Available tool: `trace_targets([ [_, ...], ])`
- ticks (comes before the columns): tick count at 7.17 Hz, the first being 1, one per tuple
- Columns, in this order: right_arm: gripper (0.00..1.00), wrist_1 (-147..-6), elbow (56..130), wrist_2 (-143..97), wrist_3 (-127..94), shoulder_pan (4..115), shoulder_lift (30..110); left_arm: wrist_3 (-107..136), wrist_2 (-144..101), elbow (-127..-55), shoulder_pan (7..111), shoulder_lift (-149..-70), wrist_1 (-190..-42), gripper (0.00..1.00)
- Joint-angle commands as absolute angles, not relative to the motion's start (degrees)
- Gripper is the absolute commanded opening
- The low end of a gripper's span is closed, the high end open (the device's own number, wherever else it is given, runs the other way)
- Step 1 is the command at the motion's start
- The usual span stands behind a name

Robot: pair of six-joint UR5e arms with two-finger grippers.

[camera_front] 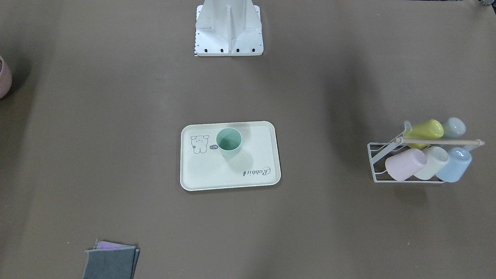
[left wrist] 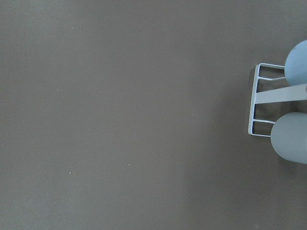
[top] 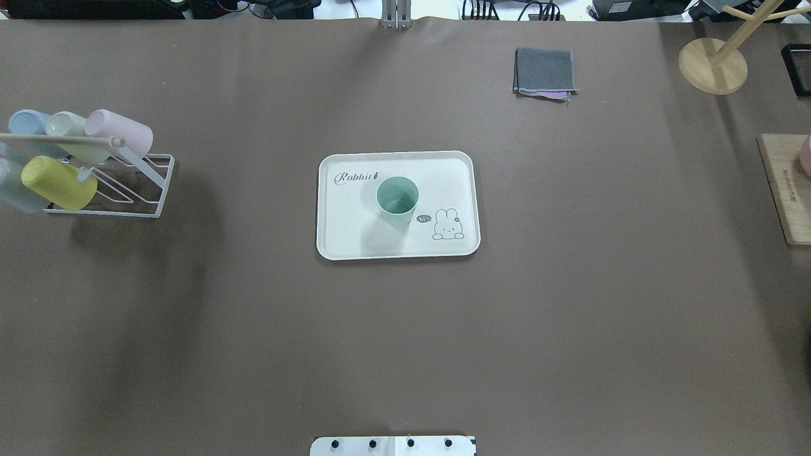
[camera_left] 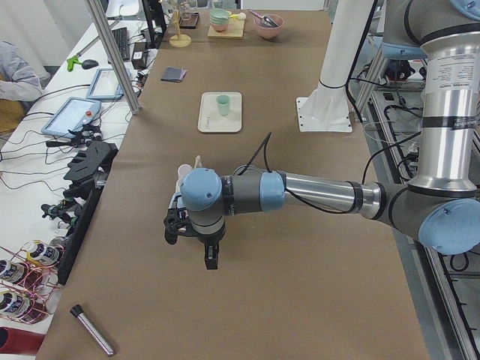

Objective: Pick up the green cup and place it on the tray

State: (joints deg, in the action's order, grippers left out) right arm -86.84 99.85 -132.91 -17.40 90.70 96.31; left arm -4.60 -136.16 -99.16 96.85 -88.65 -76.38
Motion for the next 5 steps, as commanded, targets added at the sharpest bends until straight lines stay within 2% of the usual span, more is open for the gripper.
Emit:
trace_targets([
  [1,1.0,-86.8,99.9,-133.0,-17.5,90.8,96.4,-4.4,-136.1,-99.1,96.9,-88.5,-76.4,0.99],
  [5,1.0,-86.7,99.9,-133.0,-17.5,90.7,96.5,-4.4,-136.2,-98.6,96.7,-88.5,-76.5,1.0],
])
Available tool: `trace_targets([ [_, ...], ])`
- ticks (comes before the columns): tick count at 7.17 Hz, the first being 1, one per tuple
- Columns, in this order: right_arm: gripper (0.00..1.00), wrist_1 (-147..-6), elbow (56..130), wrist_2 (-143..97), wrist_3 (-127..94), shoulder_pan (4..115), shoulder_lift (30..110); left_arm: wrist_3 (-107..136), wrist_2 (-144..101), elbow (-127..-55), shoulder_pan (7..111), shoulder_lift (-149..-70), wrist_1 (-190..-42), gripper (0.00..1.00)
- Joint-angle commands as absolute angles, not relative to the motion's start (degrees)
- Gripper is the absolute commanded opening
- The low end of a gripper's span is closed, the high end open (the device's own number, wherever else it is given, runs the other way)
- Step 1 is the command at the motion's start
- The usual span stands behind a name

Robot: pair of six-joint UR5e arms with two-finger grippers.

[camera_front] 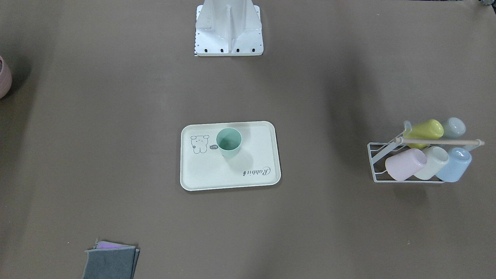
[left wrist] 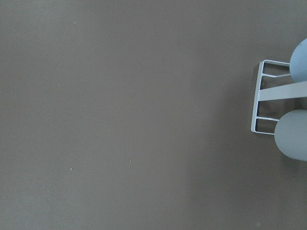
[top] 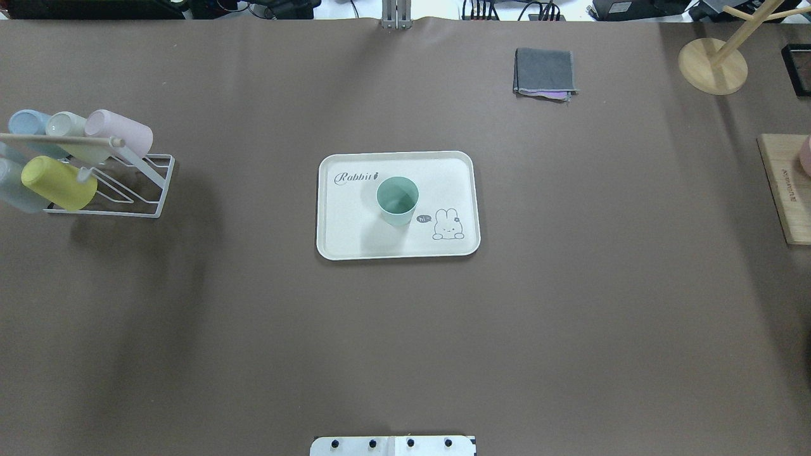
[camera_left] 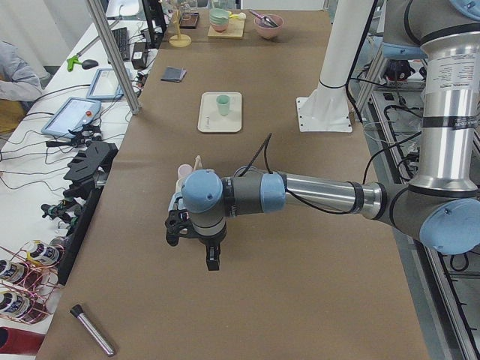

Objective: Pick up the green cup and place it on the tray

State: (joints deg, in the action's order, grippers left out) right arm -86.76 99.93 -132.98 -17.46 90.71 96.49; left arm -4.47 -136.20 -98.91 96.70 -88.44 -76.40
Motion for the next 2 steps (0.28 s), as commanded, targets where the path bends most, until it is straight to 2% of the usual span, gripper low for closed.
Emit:
trace_targets([
  [1,1.0,-86.7,99.9,-133.0,-17.5,90.7,96.5,-4.4,-136.1,-98.4,96.7,-88.4,-77.7,1.0],
  [2,1.0,-86.7,99.9,-132.9,-17.5,90.7,96.5,-4.3,-136.1,-97.3,96.7,-88.4,-79.1,1.0],
])
